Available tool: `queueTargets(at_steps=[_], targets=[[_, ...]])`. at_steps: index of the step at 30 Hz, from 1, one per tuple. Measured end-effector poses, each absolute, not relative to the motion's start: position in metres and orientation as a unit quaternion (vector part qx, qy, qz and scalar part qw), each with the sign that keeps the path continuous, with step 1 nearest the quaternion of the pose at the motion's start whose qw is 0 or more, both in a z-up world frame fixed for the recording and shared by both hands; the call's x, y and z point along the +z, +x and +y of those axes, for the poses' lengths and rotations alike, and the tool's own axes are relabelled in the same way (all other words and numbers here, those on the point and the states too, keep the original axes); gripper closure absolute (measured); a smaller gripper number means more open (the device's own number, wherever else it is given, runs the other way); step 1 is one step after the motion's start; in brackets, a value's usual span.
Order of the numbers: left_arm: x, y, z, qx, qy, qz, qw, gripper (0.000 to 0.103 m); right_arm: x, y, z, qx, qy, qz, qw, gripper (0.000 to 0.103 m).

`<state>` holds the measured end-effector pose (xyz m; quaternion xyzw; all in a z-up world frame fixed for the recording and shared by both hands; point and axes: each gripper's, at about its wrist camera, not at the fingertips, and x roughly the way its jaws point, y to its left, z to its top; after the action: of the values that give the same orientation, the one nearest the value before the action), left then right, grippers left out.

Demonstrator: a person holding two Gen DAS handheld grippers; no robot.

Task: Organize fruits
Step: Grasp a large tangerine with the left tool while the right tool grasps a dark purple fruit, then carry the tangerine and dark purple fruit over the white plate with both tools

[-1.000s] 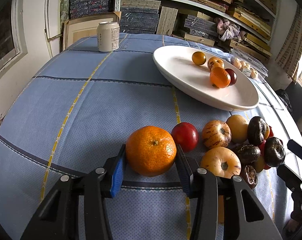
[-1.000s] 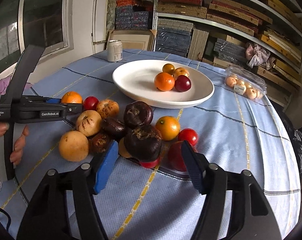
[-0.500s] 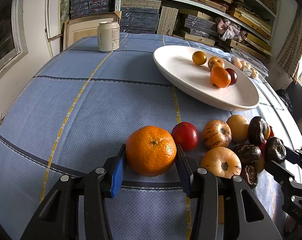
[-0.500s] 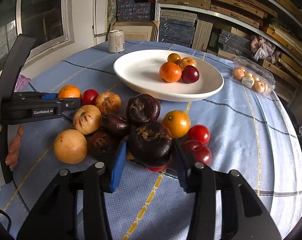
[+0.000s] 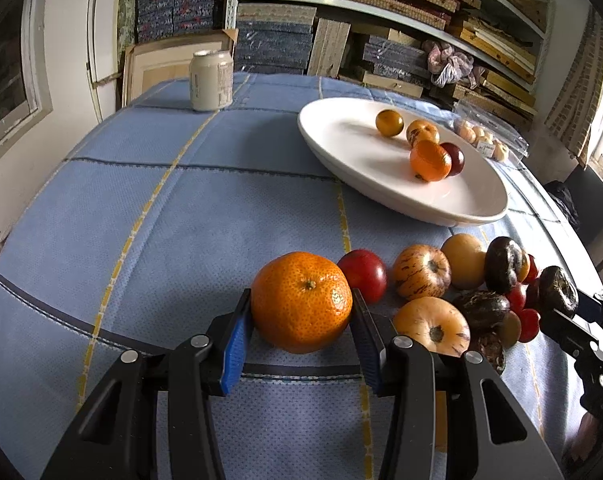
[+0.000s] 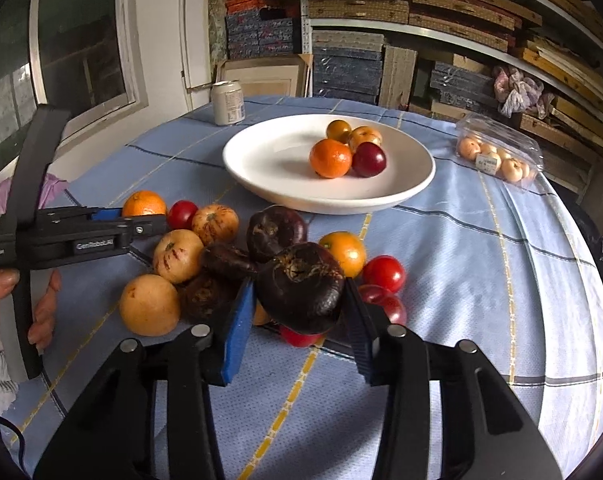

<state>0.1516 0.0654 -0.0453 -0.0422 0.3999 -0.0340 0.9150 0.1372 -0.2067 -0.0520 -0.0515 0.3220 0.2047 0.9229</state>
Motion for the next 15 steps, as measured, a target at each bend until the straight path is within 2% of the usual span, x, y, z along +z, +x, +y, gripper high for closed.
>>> queueTargets(at_steps=[15], targets=[[-0.017,0.164,0.062,-0.037,-0.060,0.373,0.925,0.056,-0.026,0.149,-0.242,0.178,0.018,0.306,0.935,0.060]])
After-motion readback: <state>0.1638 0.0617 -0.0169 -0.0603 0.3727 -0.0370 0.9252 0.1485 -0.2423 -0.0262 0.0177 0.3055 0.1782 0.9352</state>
